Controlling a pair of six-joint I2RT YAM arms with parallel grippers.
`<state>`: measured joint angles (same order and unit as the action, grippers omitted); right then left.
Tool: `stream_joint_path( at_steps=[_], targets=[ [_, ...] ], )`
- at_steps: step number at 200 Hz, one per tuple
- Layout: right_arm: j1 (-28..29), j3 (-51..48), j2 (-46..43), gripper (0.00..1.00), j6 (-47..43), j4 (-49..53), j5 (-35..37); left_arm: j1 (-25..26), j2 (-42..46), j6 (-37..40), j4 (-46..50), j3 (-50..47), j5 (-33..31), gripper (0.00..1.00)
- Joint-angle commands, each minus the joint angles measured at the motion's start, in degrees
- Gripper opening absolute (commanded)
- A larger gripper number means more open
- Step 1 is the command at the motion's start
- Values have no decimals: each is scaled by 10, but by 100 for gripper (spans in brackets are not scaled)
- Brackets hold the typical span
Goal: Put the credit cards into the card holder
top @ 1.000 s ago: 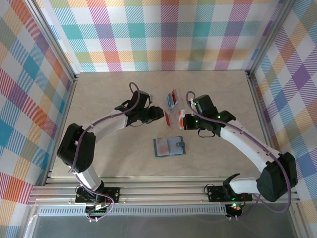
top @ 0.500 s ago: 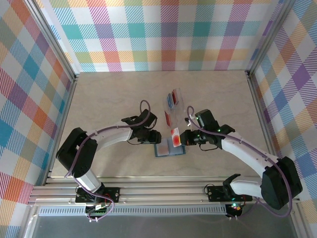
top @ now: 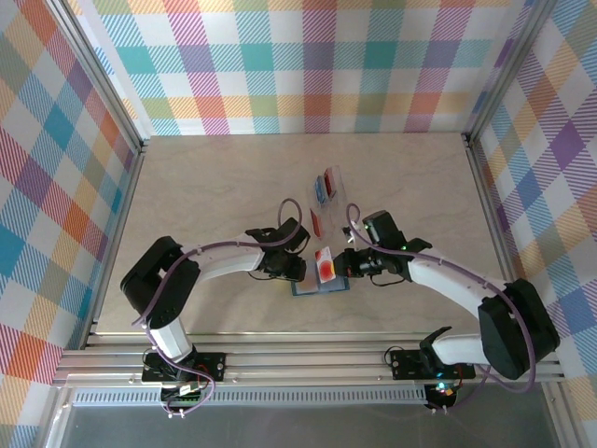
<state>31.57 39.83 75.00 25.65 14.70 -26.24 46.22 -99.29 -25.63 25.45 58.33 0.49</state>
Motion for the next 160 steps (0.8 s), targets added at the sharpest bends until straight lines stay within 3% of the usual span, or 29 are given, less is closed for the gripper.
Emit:
stream_joint_path(
  at_steps=[1, 160],
  targets=[
    [3, -7, 7, 0, 8, -22, -17, 13, -8, 6, 26, 16, -35, 41],
    [2, 4, 107, 0, 29, -39, -66, 17, -15, -6, 4, -16, -35, 33]
  ],
)
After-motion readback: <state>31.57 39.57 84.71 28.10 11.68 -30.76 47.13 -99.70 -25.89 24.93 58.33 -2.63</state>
